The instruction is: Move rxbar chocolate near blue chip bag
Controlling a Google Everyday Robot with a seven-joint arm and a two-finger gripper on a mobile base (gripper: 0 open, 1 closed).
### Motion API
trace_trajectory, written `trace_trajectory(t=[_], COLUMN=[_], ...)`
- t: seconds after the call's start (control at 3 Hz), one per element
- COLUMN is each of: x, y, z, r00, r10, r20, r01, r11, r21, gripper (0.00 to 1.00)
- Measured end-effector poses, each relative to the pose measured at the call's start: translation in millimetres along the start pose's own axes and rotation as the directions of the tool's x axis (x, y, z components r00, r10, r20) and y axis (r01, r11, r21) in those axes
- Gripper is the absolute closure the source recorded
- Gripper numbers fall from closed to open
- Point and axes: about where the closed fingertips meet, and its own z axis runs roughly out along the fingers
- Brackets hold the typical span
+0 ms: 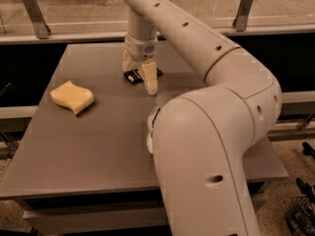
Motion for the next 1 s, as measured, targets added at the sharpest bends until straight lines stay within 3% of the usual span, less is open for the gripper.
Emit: trace_trajectory(t=[0.67,1.0], x=[-1.8,-2.0], y=[-1.8,-1.9], z=[-14.9,-16.6], r00=[1.000,1.000], r10=[0.000,0.000], r20=[0.000,0.000], r01=[0.000,0.000], r11=[1.0000,1.0000], r21=[0.000,0.000], gripper=[0.87,1.00])
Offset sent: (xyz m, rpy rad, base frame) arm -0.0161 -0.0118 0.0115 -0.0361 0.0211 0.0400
